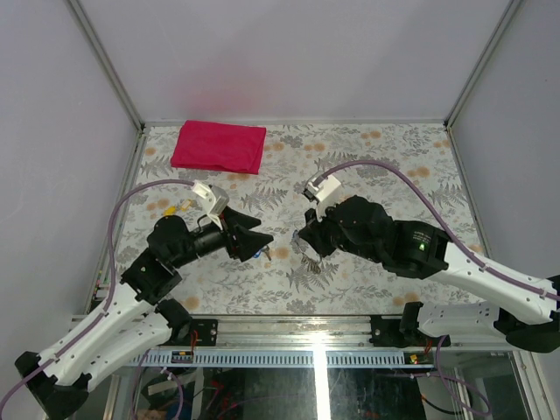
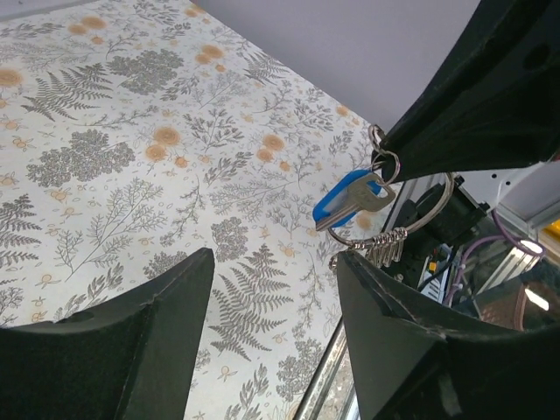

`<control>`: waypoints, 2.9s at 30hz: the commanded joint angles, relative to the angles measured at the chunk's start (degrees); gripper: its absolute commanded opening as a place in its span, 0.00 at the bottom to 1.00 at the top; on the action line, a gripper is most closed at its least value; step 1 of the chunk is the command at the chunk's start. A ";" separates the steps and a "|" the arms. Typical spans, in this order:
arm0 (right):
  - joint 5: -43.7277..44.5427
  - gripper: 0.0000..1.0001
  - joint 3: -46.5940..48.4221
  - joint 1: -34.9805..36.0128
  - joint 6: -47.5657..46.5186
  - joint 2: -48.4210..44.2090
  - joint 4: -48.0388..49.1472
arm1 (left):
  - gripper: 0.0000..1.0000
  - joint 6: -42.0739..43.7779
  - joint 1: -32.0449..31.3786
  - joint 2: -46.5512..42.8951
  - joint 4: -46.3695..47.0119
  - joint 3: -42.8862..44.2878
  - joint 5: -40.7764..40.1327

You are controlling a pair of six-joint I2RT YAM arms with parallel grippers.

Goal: Put the keys on the keyring

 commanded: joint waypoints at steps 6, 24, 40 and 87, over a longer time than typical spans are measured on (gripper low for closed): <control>6.85 0.00 1.63 -0.04 5.63 -0.66 5.44 | 0.62 -10.21 -0.25 0.38 16.65 -6.82 -3.34; 11.53 0.00 -8.36 -0.07 16.66 -4.75 23.36 | 0.62 -22.55 -2.66 4.10 37.02 -15.50 -2.98; 7.84 0.00 -9.79 -0.11 20.06 -4.93 27.10 | 0.59 -21.61 -3.43 9.94 40.29 -14.54 -3.51; 25.21 0.52 -16.33 -0.10 12.64 -15.43 18.93 | 0.00 -13.44 -4.26 4.90 5.78 -4.63 -7.40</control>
